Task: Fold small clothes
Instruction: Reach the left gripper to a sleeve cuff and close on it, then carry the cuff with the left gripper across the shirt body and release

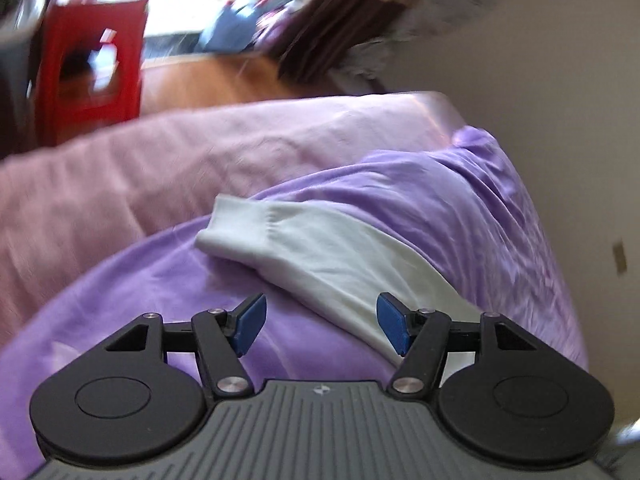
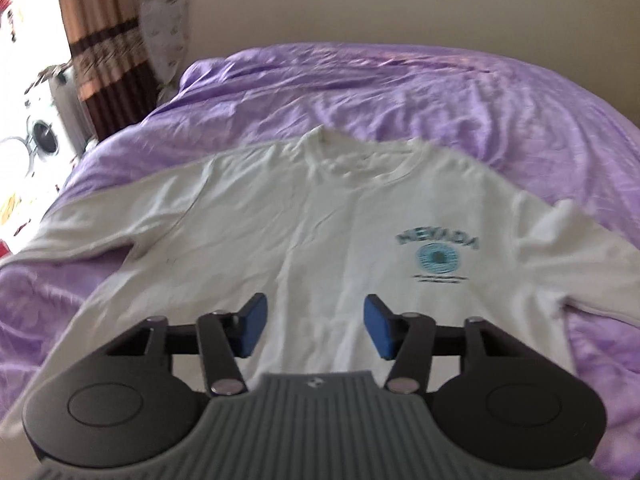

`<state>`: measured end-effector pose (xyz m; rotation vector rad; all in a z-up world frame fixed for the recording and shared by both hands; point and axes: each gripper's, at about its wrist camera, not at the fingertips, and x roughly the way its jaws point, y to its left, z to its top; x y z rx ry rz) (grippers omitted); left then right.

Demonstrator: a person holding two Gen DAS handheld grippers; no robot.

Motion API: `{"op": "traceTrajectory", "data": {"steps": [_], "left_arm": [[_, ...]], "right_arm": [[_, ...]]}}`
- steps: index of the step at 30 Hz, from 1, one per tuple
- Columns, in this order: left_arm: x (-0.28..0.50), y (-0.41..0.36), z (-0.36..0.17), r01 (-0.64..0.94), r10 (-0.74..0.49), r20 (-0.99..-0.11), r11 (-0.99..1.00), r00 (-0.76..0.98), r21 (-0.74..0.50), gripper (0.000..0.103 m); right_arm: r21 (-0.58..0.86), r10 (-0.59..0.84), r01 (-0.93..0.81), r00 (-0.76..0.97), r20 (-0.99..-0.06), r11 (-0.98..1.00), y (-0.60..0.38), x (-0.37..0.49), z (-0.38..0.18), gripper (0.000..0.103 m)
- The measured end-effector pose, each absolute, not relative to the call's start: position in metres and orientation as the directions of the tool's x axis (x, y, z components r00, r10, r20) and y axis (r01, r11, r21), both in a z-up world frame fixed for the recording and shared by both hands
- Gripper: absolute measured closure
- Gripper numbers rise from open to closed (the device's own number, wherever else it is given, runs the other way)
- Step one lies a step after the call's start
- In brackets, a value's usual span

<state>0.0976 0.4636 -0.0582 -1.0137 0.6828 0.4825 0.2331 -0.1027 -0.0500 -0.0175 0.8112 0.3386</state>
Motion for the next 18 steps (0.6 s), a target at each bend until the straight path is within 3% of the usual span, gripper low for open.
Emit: {"op": "traceTrajectory", "data": {"steps": [8, 12, 14, 16, 18], "left_arm": [[0.103, 0.504, -0.125, -0.720, 0.072, -0.720, 0.170, 0.690, -0.673, 0.032], [0.104, 0.507, -0.120, -0.711, 0.101, -0.709, 0.208, 0.698, -0.671, 0.075], [0.105, 0.503, -0.106, -0.681, 0.125, -0.675, 0.265, 0.727, -0.683, 0.092], [0.106, 0.492, -0.080, -0.656, 0.168, -0.648, 0.369, 0.743, -0.658, 0.094], [0.110, 0.474, -0.050, -0.619, 0.197, -0.611, 0.482, 0.767, -0.621, 0.096]], "right_arm": [[0.015, 0.289, -0.392, 0.650, -0.703, 0.920, -0.079, 0.231, -0.072, 0.053], [-0.032, 0.260, -0.396, 0.658, -0.706, 0.918, -0.079, 0.234, -0.078, 0.053], [-0.032, 0.245, -0.382, 0.653, -0.716, 0.924, -0.082, 0.237, -0.082, 0.056], [-0.017, 0.238, -0.364, 0.644, -0.727, 0.931, -0.084, 0.239, -0.087, 0.065], [-0.001, 0.242, -0.359, 0.631, -0.737, 0.933, -0.085, 0.240, -0.091, 0.067]]}}
